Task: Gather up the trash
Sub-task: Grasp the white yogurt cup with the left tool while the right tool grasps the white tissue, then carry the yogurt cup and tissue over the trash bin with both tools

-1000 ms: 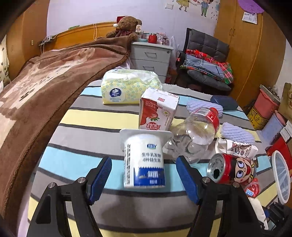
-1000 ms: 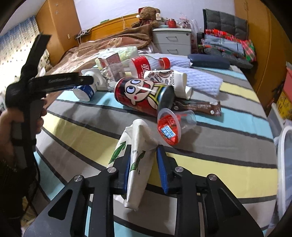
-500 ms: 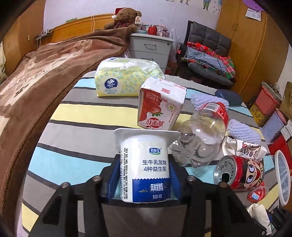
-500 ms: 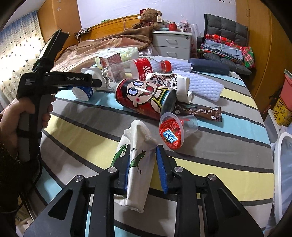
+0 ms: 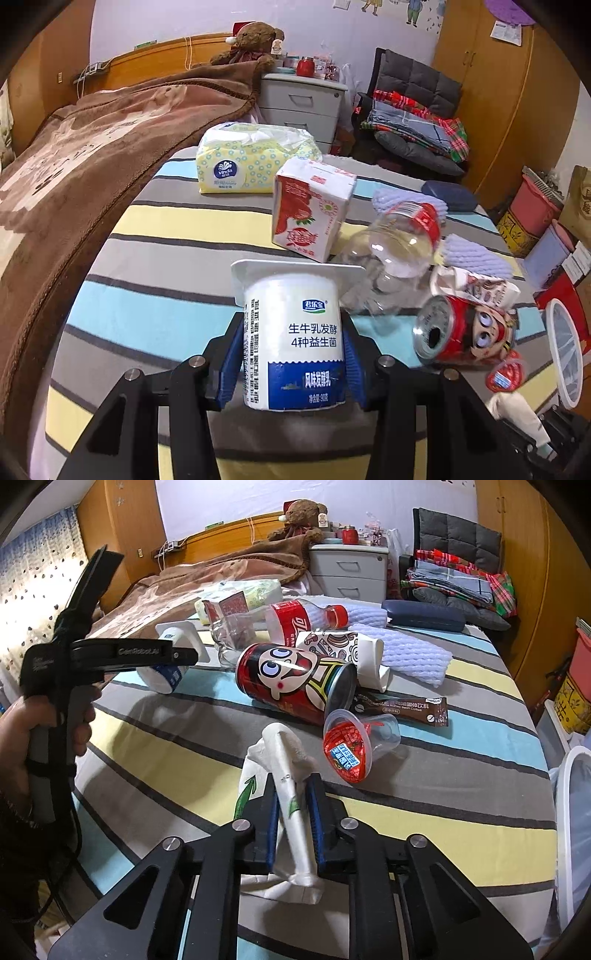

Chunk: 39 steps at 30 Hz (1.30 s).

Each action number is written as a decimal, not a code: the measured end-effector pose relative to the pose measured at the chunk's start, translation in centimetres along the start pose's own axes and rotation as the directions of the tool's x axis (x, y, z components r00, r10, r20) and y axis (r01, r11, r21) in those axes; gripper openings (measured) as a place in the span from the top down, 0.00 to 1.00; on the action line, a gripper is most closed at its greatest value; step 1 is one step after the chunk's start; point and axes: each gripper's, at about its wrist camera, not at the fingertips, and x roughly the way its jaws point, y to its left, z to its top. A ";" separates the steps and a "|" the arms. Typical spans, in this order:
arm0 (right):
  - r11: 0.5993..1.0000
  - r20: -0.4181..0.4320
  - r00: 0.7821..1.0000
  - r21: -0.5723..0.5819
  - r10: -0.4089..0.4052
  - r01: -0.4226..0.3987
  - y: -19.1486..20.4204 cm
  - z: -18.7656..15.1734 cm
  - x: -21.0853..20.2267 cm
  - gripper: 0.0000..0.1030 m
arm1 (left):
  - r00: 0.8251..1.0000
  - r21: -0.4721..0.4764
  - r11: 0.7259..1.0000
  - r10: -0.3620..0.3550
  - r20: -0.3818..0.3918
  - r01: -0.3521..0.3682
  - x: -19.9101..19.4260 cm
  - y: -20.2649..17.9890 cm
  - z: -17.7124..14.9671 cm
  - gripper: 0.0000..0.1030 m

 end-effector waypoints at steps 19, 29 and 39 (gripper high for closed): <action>0.999 0.100 0.995 0.041 -0.011 0.007 -2.0 -0.1 -3.5 0.87 | 0.997 0.078 0.997 -0.029 0.069 0.023 -6.5 -4.9 -2.8 0.53; 0.992 0.165 0.983 0.110 -0.077 0.059 -5.3 -0.4 -6.2 0.87 | 0.992 0.145 0.988 -0.072 0.104 0.057 -9.0 -10.0 -3.7 0.53; 0.977 0.202 0.968 0.178 -0.150 0.114 -9.4 -1.5 -8.7 0.87 | 0.980 0.248 0.960 -0.161 0.113 0.129 -10.6 -17.2 -4.7 0.53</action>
